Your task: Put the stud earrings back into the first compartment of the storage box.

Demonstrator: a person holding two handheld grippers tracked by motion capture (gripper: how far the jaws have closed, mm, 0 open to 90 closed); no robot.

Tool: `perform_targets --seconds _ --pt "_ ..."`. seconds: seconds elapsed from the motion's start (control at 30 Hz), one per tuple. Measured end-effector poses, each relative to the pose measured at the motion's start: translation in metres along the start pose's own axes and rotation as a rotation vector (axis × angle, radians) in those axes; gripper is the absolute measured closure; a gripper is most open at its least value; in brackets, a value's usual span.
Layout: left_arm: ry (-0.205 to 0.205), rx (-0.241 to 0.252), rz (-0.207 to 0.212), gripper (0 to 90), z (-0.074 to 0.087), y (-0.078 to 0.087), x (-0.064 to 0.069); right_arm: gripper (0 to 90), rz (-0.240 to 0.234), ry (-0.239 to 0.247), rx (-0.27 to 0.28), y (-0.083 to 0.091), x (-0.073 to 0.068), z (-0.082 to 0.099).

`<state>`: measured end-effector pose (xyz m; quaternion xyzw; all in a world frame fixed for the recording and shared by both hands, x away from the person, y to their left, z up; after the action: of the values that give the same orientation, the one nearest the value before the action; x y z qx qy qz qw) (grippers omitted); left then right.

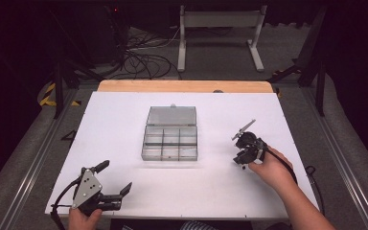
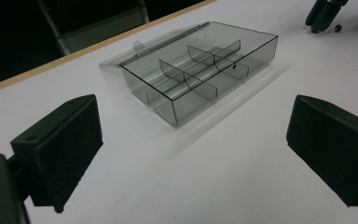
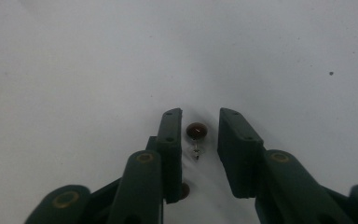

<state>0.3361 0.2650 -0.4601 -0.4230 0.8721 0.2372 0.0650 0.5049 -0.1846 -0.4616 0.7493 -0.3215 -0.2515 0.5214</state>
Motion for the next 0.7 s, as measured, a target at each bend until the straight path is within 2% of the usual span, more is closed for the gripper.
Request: perform_targets --seconds 0.07,0.43,0.7 --pt "0.0 0.001 0.0 3.9 0.0 -0.0001 0.0002 78.6 0.01 0.006 -0.015 -0.002 -0.0014 -0.0004" --pt "-0.001 0.0 -0.001 3.9 -0.0001 -0.0001 0.0003 79.2 0.023 0.009 -0.02 -0.0037 -0.0025 -0.0011" --pt "-0.001 0.0 -0.002 3.9 -0.0001 0.0001 0.0003 79.3 0.009 0.005 0.033 0.0059 -0.0016 -0.0005"
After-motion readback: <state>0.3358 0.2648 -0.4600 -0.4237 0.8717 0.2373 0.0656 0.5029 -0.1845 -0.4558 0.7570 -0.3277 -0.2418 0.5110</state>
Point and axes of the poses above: each handheld gripper's, and its own axes: y roughly backward along the jaws, z roughly out of its underside, x roughly to its right, the point moved 1 cm from there along -y, roughly forward along the jaws, and after that the axes turned 9 degrees about -y, right-handed, at the moved point
